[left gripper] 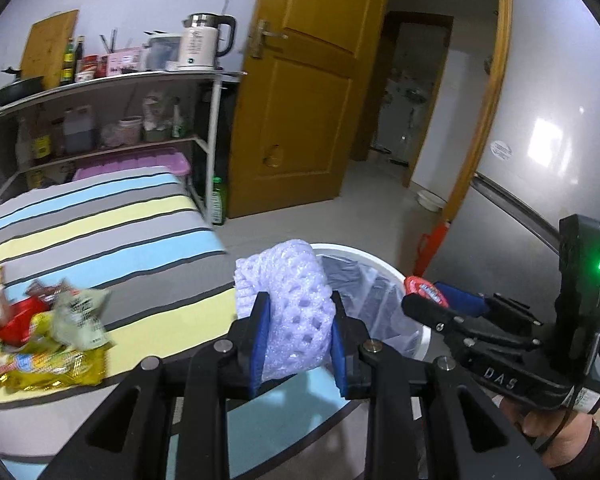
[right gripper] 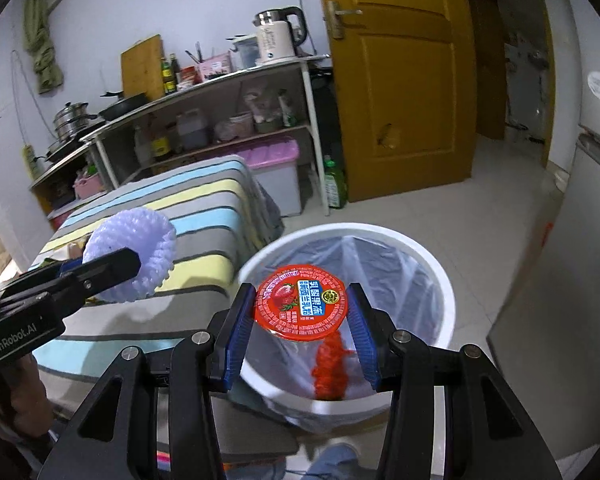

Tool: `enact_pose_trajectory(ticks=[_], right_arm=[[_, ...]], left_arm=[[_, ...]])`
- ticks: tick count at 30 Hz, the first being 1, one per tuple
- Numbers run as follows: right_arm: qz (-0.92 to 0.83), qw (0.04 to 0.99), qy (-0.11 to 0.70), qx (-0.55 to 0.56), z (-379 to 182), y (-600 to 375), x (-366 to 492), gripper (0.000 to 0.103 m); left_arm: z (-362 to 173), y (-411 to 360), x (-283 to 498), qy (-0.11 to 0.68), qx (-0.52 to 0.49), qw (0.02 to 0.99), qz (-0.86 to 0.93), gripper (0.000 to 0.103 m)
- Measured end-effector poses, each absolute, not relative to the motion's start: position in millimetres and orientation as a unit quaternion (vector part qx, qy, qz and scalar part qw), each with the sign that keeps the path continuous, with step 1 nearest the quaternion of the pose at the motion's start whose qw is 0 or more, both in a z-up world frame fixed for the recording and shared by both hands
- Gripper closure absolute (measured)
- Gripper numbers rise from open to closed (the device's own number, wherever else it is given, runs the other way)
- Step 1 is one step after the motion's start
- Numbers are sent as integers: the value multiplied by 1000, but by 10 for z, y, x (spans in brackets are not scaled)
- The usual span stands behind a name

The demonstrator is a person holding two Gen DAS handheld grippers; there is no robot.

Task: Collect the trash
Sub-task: 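Carry the foam net and red cup to the bin and release both, then move both tools back over the table and grasp the green packet with the left tool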

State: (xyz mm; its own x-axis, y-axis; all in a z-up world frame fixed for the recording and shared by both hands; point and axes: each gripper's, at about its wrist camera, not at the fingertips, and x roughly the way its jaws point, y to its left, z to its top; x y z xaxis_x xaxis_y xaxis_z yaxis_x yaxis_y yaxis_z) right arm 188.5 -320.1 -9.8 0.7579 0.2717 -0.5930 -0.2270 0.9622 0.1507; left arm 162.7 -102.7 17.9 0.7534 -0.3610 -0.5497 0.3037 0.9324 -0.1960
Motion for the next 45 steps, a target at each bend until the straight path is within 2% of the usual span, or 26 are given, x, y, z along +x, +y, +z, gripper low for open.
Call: enact_pose_trajectory(ticks=[12, 15, 19, 22, 31, 45], right_arm=[[113, 927, 353, 47, -382, -3418, 2155, 55], [111, 925, 361, 47, -451, -3449, 2202, 55], [108, 922, 369, 45, -512, -3466, 2238, 55], [107, 922, 370, 44, -538, -3482, 2231, 52], [104, 926, 362, 37, -472, -3472, 2168, 51], [139, 939, 316, 7, -56, -3060, 1733, 51]], left_arm=[[-42, -1348, 2004, 333, -39, 922, -194, 73], [-100, -1390, 2064, 342, -40, 918, -195, 68], [-146, -1414, 2113, 351, -44, 914, -197, 54], [-144, -1411, 2113, 349, -46, 915, -198, 49], [-80, -1331, 2054, 339, -53, 919, -193, 49], [149, -838, 1576, 298, -66, 941, -144, 49]])
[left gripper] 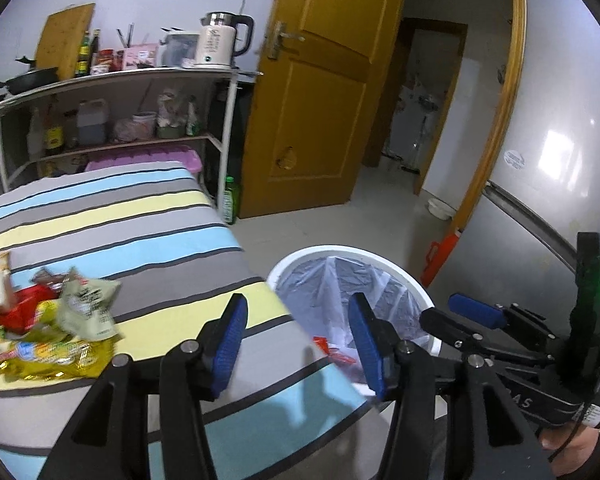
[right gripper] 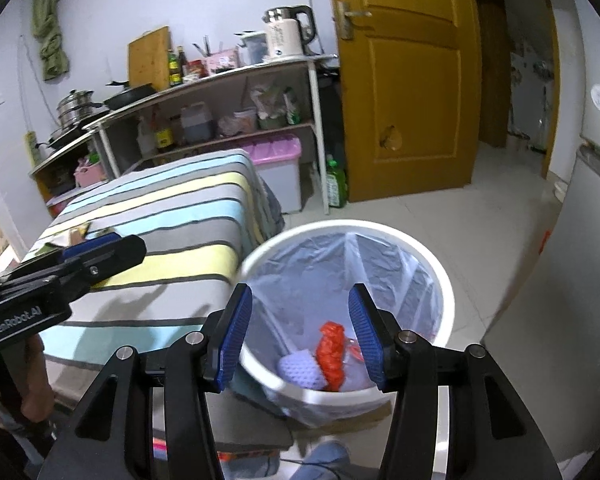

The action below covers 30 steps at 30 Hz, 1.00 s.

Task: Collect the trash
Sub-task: 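Move both tools back over the table and grasp the green packet with the left tool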

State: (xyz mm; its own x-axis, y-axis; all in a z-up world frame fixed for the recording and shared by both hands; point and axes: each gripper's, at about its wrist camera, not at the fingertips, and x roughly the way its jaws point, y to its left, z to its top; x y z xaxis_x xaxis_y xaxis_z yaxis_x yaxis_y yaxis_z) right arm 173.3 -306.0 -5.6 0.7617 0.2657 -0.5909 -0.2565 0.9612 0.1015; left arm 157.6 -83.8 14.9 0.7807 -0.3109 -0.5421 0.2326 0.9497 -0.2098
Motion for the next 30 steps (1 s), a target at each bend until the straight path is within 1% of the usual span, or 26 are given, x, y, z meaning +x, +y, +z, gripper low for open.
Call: enact_pose_trajectory(ticks=[10, 14, 30], right_arm=[[193, 935, 297, -18, 79, -2593, 1451, 51], [212, 933, 290, -31, 116, -2408, 1376, 51], [274, 912, 301, -61, 75, -1838, 1278, 51]], left_arm=[[191, -476, 1200, 280, -66, 954, -88, 48], [195, -305, 1071, 279, -68, 956, -65, 46], [155, 331, 677, 264, -81, 961, 17, 46]])
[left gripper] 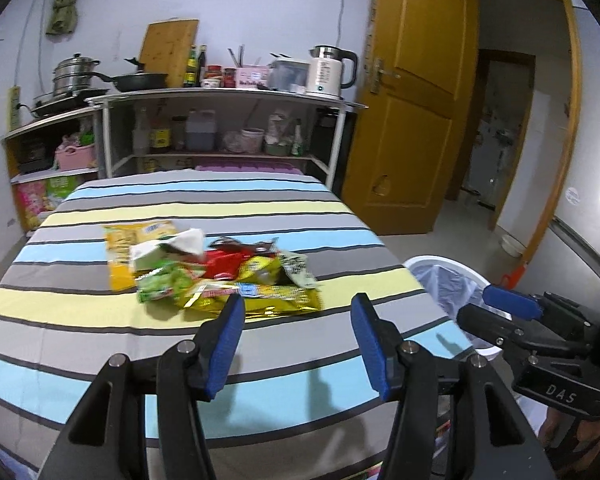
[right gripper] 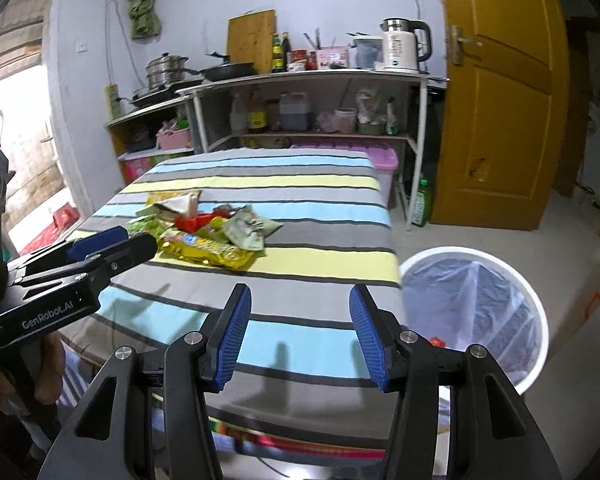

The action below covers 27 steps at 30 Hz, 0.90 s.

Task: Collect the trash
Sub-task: 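Move both tools back over the table and grasp the green packet with the left tool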

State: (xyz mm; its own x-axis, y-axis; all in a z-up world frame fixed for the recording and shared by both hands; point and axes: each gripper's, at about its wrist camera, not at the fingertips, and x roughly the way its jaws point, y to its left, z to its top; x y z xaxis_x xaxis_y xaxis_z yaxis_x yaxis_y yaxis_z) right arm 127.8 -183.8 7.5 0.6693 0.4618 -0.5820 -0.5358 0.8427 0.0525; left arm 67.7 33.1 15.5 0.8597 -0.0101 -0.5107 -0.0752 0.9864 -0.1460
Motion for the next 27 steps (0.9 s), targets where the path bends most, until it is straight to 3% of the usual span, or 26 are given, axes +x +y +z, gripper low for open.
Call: enact_pose_trajectory(ticks=[15, 27], right_arm=[[315, 890, 320, -84, -79, -1344, 1373, 51], [330, 880, 328, -97, -193, -1102, 1554, 51]], left_arm=[[-83, 942, 610, 282, -106, 951, 76, 46], [-158, 1289, 981, 297, -131, 943, 71, 45]])
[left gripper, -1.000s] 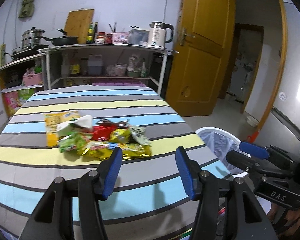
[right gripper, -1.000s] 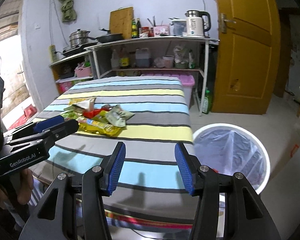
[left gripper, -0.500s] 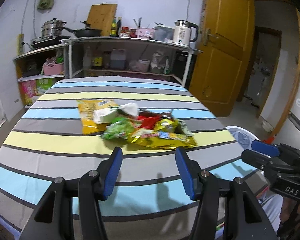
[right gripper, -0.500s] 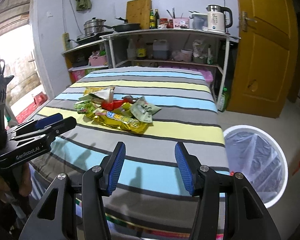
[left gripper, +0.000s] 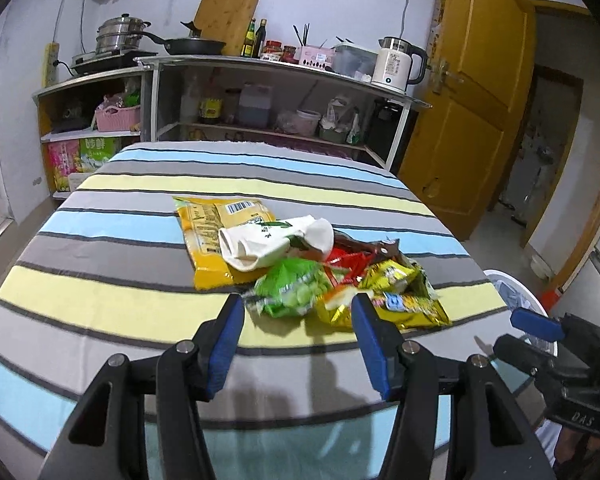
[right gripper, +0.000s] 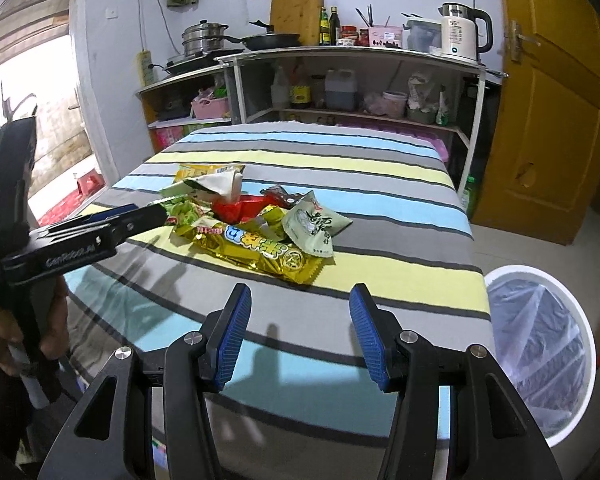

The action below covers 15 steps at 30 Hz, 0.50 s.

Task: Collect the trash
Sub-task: 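Move both tools back over the table and grasp the green packet with the left tool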

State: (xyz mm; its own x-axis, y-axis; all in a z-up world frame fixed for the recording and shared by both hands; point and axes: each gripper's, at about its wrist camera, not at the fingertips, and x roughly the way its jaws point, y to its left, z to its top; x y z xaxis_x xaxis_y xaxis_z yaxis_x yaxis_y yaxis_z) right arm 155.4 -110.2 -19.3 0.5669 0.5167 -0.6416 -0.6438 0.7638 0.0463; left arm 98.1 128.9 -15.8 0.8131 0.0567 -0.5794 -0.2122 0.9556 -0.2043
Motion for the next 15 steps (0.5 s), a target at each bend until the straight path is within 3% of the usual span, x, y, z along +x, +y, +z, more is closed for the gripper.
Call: enact_pose_trajectory(ticks=[6, 10, 15], right_arm=[[328, 879, 333, -97, -227, -1047, 1652, 51], [328, 878, 336, -97, -248, -1014, 1709, 51], [332, 875, 338, -100, -269, -939, 1771, 51]], left_arm=[[-237, 1337, 1171, 314, -130, 937, 73, 47], [-305, 1348, 1262, 337, -130, 930, 71, 65], [-317, 1384, 1241, 338, -140, 928, 72, 67]])
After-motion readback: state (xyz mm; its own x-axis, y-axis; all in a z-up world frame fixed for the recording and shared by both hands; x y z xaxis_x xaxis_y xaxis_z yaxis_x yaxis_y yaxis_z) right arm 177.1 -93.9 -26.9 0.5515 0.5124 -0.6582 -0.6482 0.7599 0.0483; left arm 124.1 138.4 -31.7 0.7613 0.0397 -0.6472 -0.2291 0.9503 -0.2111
